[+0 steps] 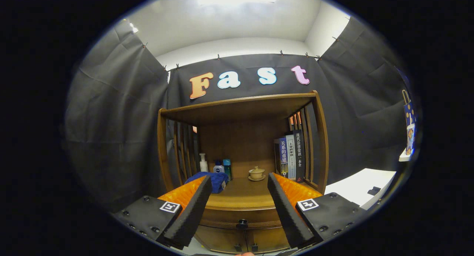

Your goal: Pull open the drawer, take out the items inside it, and place them on the countertop above the cabinet.

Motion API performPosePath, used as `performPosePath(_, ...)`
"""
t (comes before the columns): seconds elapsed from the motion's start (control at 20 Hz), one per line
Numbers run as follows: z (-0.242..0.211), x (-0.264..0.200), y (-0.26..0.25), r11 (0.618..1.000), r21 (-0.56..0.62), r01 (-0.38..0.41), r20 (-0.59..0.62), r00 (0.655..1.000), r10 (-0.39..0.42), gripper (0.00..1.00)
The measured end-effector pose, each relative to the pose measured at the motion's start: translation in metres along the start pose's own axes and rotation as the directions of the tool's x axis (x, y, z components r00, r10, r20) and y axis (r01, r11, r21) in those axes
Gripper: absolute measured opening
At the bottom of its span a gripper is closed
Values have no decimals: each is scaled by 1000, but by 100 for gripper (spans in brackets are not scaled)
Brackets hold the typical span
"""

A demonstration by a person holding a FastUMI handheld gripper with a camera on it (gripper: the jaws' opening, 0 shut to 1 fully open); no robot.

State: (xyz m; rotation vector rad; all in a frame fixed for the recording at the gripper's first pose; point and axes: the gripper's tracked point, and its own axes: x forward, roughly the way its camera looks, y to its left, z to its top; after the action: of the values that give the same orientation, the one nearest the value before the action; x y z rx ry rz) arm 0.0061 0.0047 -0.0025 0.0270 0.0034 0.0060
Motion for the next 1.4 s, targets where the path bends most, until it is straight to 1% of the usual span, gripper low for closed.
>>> performPosePath(0.2,0,-2,3,1000,2,-2,1,1000,2,99)
performPosePath(0.65,-8,8,12,1000,9,-22,-10,1000,22,99)
performPosePath(0.95,-10,27,9,1000,21,-18,7,1000,18,99)
performPosePath(1.15,-38,47,4,1000,30,-4,-18,1000,5,99)
performPosePath(1.3,-72,61,-4,999,28,18,-45,999,-17,99)
performPosePath(1.4,-101,71,-7,1000,24,21,-86,996,-19,99)
